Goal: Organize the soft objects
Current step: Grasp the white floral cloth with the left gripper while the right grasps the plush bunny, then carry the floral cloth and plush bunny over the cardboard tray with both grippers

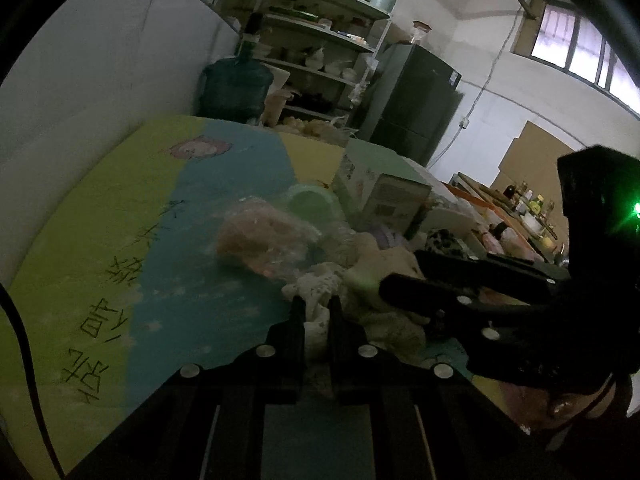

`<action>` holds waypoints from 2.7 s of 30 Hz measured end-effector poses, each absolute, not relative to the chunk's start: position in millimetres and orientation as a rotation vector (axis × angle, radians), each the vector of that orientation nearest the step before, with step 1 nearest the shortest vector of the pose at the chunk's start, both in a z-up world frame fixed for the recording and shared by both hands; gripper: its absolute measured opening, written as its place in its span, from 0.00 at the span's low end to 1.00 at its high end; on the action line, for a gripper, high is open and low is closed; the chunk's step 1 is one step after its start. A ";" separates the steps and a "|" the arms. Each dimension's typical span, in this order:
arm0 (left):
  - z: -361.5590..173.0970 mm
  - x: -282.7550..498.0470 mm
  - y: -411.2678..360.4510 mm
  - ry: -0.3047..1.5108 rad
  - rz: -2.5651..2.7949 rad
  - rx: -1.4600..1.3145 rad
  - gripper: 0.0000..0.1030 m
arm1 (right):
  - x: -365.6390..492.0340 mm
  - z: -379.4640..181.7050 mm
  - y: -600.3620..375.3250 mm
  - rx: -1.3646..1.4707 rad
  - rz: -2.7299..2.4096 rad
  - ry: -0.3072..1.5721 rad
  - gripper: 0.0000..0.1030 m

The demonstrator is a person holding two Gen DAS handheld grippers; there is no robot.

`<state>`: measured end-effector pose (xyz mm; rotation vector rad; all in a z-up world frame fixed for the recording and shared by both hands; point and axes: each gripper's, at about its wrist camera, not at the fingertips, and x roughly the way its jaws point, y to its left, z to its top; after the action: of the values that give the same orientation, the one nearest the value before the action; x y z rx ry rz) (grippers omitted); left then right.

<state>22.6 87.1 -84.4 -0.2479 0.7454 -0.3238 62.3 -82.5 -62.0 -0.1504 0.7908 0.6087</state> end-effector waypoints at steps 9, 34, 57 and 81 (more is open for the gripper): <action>-77.4 12.2 96.3 0.699 -0.328 -0.266 0.10 | 53.2 -56.6 -95.2 -0.096 0.635 0.755 0.38; 0.4 -7.3 72.0 0.505 -0.365 -0.143 0.10 | 17.8 8.0 -145.6 0.006 0.615 0.523 0.38; 33.3 36.2 -75.0 0.463 -0.559 -0.120 0.10 | -5.2 33.1 -292.4 0.116 0.350 0.402 0.38; 17.9 103.2 -189.1 0.528 -0.555 -0.079 0.10 | 20.0 30.6 -407.9 0.152 0.197 0.376 0.39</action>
<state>103.2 -189.1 17.9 -0.0787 0.5284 -0.5553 20.0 -407.9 30.6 0.1516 0.3757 0.1971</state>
